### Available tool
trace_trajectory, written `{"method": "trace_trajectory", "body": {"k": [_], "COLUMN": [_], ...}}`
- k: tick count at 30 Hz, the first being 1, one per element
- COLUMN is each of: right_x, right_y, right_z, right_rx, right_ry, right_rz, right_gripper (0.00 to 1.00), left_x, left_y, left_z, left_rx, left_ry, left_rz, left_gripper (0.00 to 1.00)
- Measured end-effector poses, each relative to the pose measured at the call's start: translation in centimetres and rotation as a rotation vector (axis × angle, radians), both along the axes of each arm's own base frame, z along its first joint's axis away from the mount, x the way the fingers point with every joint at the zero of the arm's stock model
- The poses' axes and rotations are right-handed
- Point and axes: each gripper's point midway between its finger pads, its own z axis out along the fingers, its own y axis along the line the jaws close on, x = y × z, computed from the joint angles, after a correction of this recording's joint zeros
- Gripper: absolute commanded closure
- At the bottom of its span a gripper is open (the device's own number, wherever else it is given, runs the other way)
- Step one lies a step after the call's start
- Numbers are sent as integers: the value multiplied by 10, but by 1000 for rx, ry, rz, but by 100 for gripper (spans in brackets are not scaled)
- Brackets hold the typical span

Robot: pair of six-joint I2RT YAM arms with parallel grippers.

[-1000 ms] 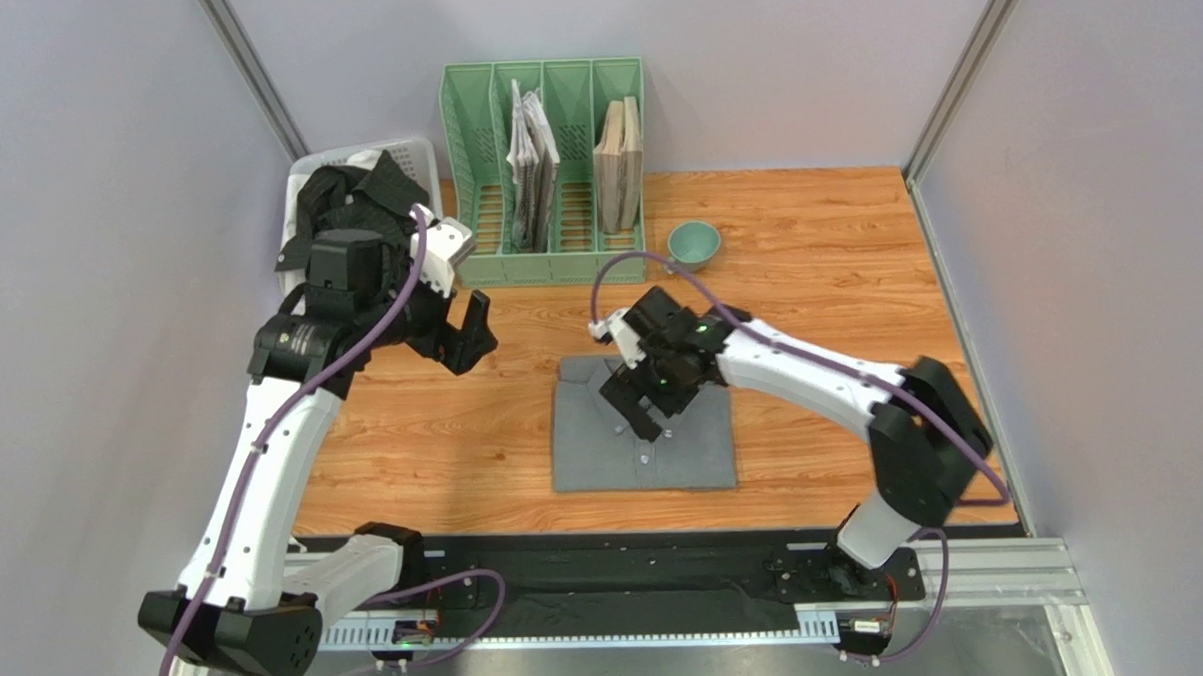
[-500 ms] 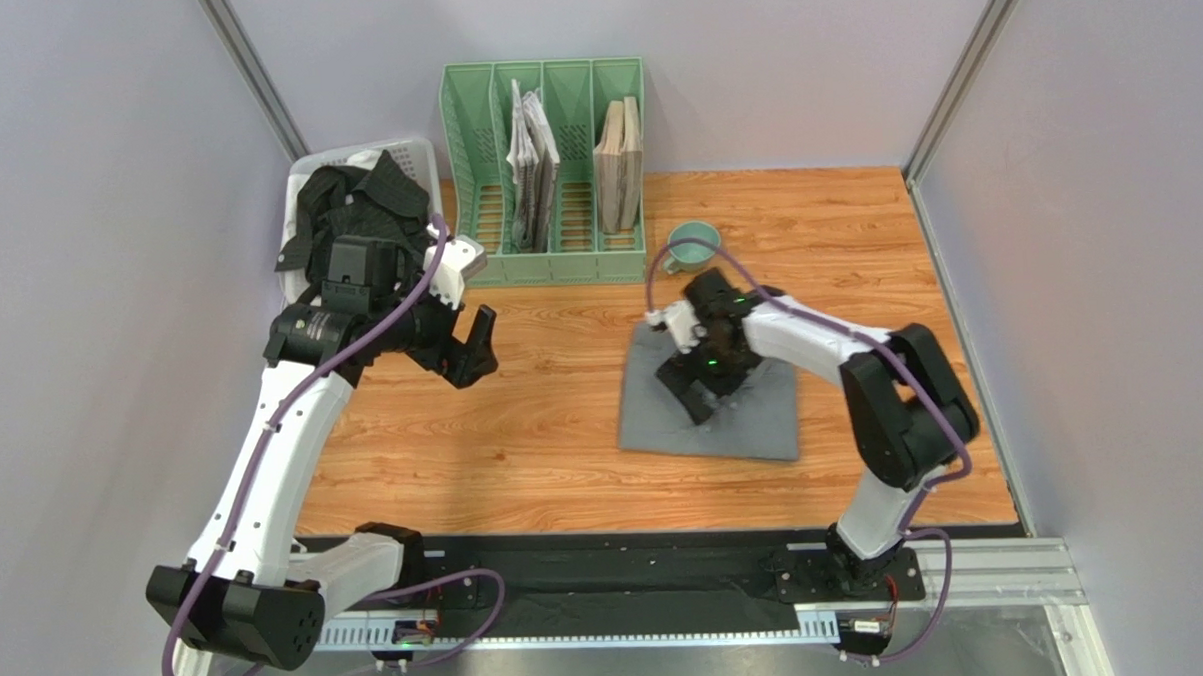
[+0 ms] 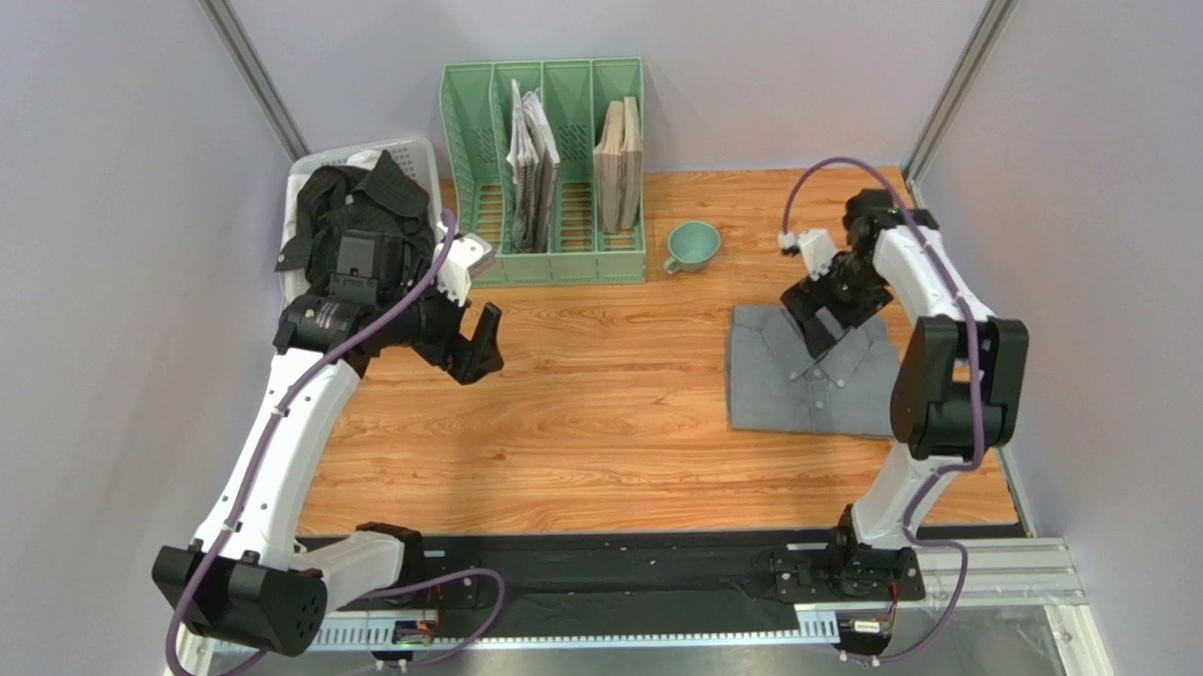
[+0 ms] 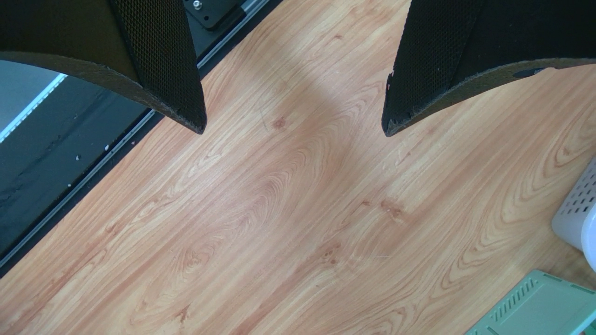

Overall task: Fold and stack the long sleeve shirts
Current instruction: Neatly place the folded shirt to the corner

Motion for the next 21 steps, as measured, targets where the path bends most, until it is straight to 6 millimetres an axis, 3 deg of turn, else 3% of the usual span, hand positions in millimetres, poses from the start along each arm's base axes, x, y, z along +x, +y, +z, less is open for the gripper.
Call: {"method": "trace_trajectory", "body": {"k": [3, 5, 7, 10, 14, 17, 20, 21], "right_x": [4, -10, -32, -58, -87, -88, -79, -77], "right_y": [-8, -6, 4, 19, 25, 21, 17, 16], "right_z": [44, 65, 73, 49, -18, -47, -64, -65], "right_rx": [15, 35, 60, 61, -4, -48, -80, -93], "right_ry": [-124, -186, -204, -152, 34, 102, 134, 151], "right_rz": [-137, -240, -332, -396, -458, -503, -537, -547], "right_gripper": [0, 0, 0, 0, 0, 1, 0, 8], "left_x": [-2, -3, -3, -2, -3, -4, -7, -9], "left_y": [0, 1, 0, 0, 0, 1, 3, 4], "left_z": [5, 11, 15, 16, 16, 18, 19, 19], "left_rx": [-5, -12, -18, -20, -20, -19, -17, -14], "left_ry": [-20, -46, -64, -70, -70, -78, -91, -95], "left_rz": [1, 2, 4, 5, 6, 8, 12, 14], "left_gripper": [1, 1, 1, 1, 1, 1, 1, 1]}}
